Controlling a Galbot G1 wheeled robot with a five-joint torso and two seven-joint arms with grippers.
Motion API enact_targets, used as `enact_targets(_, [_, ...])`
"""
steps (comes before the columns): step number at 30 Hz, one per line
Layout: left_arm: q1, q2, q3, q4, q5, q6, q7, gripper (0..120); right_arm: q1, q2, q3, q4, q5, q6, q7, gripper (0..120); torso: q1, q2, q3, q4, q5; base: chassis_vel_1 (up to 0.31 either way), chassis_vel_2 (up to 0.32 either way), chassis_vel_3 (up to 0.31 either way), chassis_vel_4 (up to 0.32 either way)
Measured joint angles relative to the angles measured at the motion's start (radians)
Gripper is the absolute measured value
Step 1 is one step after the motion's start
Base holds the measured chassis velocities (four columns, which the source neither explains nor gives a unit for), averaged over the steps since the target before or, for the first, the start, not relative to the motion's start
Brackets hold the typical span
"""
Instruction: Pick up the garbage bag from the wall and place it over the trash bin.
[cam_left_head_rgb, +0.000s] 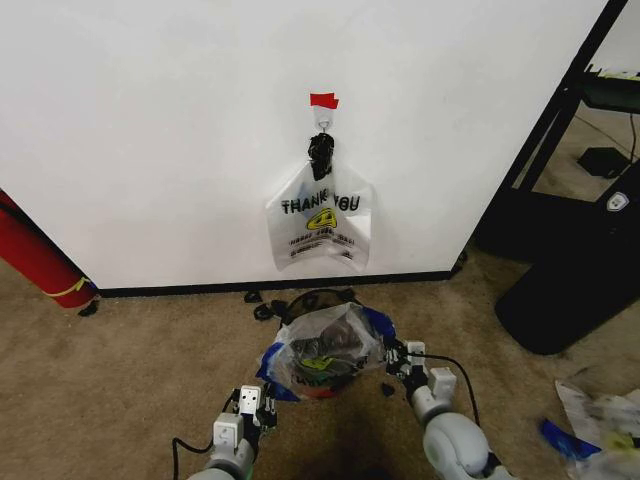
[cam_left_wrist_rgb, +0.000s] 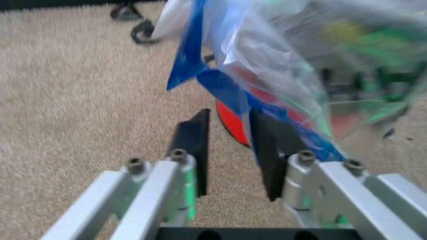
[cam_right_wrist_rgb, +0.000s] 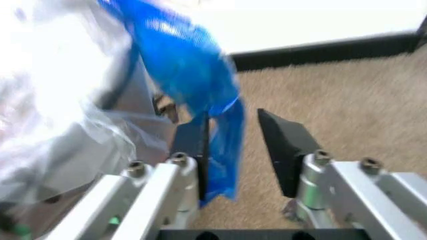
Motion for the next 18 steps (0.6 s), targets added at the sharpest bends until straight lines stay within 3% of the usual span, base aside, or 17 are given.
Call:
enact_targets(9, [0.116,0.029,-0.06,-0.121,0.064,-0.026,0.0,65,-0.13,-0.002,0.084,0.093,-0.083,0.101,-0.043,63,0.0,0.0,0.0,-0.0001,0.0001,0.0,0.0,0.0,0.0])
enact_targets(11, [0.164,0.036,-0.072,-0.168,0.097,-0.053,0.007,73,-0.185,0.001,0.118,0.107,-0.138,0.166,-0.064,73,0.0,0.0,0.0,0.0,0.0001,0.0,0.0,0.0,0.0])
enact_targets(15, [0.187,0.039,-0.072,-0.174,0.129,-0.102,0.033,86,-0.208,0.01,0.135,0.112,-0.154,0.206,-0.073,85,0.0,0.0,0.0,0.0,0.0001,0.0,0.0,0.0,0.0])
enact_targets(16, [0.193,0.038,-0.07,-0.156,0.135,-0.195,0.085,94,-0.219,0.023,0.144,0.117,-0.155,0.224,-0.078,93,0.0,0.0,0.0,0.0,0.0001,0.0,0.0,0.0,0.0])
enact_targets(17, [0.193,0.038,-0.07,-0.156,0.135,-0.195,0.085,94,-0.219,0.023,0.144,0.117,-0.155,0.224,-0.078,93,0.0,0.0,0.0,0.0,0.0001,0.0,0.0,0.0,0.0])
enact_targets(18, [0.19,0.035,-0.067,-0.142,0.128,-0.248,0.107,98,-0.222,0.028,0.148,0.118,-0.155,0.228,-0.079,97,0.0,0.0,0.0,0.0,0.0001,0.0,0.0,0.0,0.0])
